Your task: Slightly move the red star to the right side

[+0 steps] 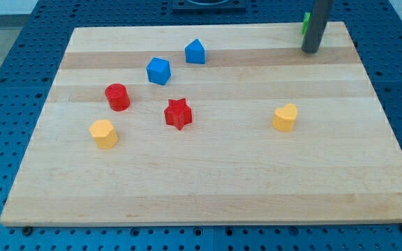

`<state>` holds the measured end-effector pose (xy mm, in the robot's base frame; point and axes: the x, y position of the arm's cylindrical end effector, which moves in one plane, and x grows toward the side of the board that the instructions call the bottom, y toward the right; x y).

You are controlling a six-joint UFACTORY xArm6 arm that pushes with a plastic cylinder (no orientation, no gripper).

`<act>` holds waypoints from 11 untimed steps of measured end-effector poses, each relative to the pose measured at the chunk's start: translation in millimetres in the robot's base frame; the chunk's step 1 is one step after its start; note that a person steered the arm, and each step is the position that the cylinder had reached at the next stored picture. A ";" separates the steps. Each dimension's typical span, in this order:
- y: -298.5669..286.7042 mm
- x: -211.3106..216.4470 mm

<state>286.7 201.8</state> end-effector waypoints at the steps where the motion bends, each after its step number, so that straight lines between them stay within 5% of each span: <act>1: -33.1 36.9; 3: -138.5 98.0; 5: -174.4 191.6; 6: -247.4 214.8; 7: -308.7 216.4; 11: -289.6 154.5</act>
